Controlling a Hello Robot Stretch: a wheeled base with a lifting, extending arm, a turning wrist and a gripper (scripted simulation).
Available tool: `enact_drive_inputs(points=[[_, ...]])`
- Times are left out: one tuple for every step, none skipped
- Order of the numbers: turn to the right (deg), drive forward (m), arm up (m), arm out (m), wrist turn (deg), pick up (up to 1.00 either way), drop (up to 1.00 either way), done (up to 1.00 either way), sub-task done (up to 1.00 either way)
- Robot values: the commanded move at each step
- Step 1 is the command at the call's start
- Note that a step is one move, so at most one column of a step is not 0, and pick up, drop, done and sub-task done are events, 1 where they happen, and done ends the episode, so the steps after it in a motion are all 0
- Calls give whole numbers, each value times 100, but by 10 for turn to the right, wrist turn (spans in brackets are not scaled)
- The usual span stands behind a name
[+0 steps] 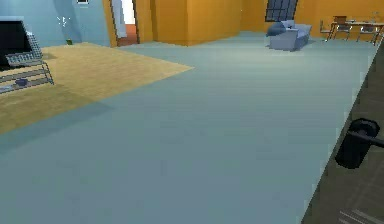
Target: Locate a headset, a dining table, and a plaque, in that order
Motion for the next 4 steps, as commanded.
enact_drive_inputs(points=[[0, 95, 0, 0, 0, 0, 0, 0, 0], [390, 0, 0, 0, 0, 0, 0, 0, 0], [0, 65, 0, 0, 0, 0, 0, 0, 0], [0, 100, 0, 0, 0, 0, 0, 0, 0]])
